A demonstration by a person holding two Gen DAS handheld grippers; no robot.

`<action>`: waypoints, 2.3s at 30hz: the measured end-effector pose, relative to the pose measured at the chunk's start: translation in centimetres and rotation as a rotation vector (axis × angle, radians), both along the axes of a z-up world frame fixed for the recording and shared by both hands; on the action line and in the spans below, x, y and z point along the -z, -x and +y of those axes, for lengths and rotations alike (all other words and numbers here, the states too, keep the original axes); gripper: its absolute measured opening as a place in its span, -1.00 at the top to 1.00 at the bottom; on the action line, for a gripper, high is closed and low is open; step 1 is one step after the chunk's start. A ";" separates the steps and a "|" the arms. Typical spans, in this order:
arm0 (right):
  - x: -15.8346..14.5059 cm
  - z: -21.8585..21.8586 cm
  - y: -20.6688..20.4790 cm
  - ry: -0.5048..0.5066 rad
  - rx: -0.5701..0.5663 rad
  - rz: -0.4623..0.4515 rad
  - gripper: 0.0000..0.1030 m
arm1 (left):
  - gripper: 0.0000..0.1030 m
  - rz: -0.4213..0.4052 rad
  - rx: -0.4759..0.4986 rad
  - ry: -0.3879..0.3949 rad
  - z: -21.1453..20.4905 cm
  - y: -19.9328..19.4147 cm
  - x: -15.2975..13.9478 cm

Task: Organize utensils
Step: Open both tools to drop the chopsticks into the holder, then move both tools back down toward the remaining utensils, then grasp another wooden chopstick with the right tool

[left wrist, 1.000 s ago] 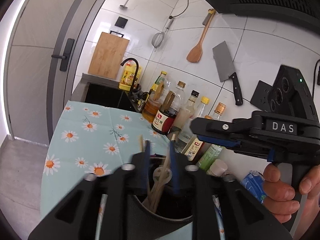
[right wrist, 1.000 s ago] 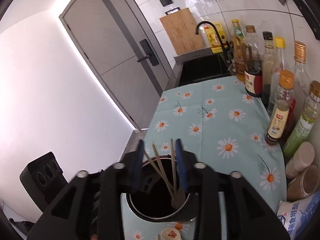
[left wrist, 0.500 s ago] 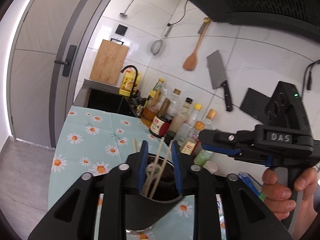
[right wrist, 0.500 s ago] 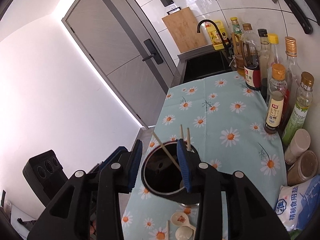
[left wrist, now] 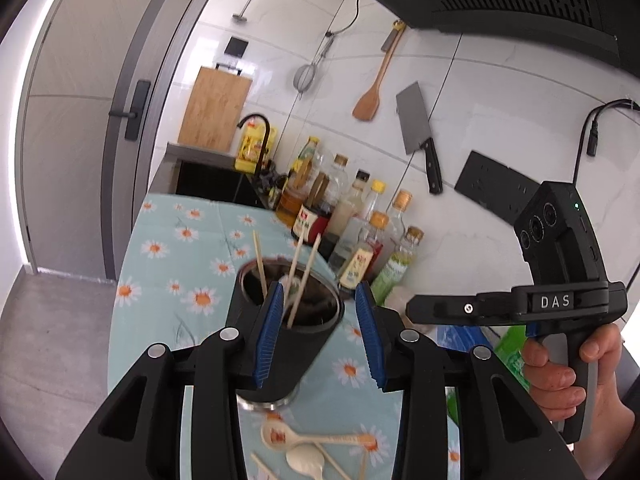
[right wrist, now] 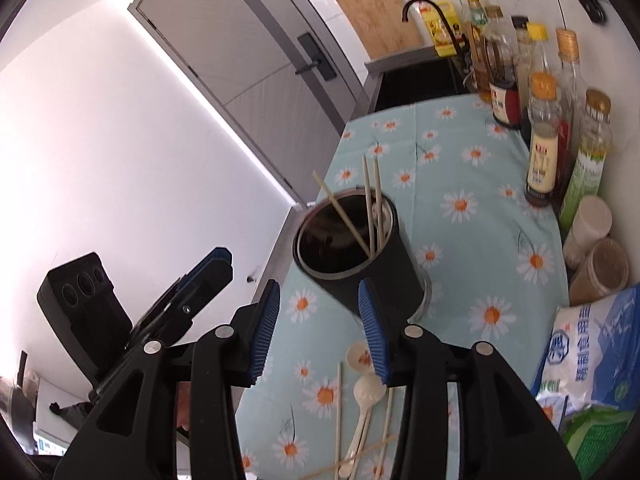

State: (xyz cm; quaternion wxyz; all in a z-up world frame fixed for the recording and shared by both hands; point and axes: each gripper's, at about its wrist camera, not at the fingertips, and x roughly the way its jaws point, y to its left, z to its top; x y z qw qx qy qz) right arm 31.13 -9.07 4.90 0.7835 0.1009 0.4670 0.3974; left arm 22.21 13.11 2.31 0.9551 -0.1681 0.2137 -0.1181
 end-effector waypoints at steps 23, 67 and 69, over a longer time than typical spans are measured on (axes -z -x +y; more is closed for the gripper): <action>14.6 -4.6 3.8 0.054 0.127 0.502 0.18 | 0.31 0.347 0.012 0.050 -1.1 3.5 9.6; 19.4 -3.1 2.6 0.161 0.256 0.659 0.89 | 0.31 0.556 0.039 0.121 0.1 3.0 15.5; 18.7 -3.1 2.5 0.157 0.247 0.641 0.89 | 0.31 0.573 0.045 0.110 -0.2 2.6 15.6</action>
